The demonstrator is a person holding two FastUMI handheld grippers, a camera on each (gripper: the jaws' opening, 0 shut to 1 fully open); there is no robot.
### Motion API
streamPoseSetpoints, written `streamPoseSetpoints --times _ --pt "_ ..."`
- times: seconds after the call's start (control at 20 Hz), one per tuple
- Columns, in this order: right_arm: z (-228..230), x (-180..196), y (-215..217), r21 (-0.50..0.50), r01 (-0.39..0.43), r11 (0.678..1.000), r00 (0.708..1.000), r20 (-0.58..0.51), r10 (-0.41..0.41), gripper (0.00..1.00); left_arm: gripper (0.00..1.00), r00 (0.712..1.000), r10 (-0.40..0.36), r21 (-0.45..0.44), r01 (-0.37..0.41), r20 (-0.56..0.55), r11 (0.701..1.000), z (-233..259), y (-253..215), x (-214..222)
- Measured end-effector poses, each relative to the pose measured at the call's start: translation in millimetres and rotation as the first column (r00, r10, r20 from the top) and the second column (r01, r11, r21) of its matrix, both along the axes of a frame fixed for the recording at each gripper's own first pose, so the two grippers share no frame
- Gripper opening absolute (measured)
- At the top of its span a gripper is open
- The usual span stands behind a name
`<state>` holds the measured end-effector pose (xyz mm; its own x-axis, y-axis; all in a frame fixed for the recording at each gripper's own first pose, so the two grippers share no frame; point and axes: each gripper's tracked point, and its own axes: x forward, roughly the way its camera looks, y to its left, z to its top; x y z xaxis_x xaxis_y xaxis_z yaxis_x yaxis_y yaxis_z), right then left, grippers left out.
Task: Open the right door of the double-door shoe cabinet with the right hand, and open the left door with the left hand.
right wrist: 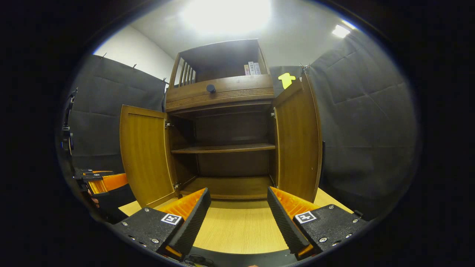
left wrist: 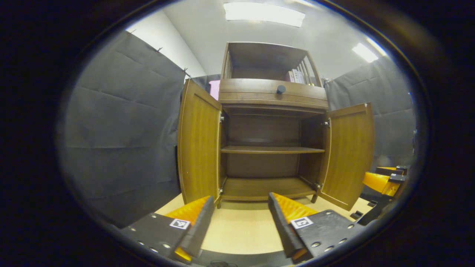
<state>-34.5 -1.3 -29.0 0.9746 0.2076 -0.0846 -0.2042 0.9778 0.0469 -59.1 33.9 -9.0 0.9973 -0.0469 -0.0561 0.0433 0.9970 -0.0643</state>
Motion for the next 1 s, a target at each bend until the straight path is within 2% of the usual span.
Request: streamPoseSetpoints --times 0.1,0.6,1.0 --pt "2.4 -0.4 0.7 0.001 0.002 1.000 1.000 0.006 -0.002 0.94 0.98 0.999 0.036 0.020 -0.036 -0.002 0.999 -2.5 11.1 1.5" --pt "7.9 2.0 3.5 0.011 0.033 0.999 0.999 0.028 -0.034 0.95 0.99 0.996 0.072 0.047 -0.075 0.051 0.996 10.5 31.1 -1.1" --pt "12.3 5.1 5.6 0.001 0.039 0.999 0.998 0.044 -0.039 0.93 0.99 0.997 0.053 0.063 -0.057 0.064 0.996 12.7 29.7 0.8"
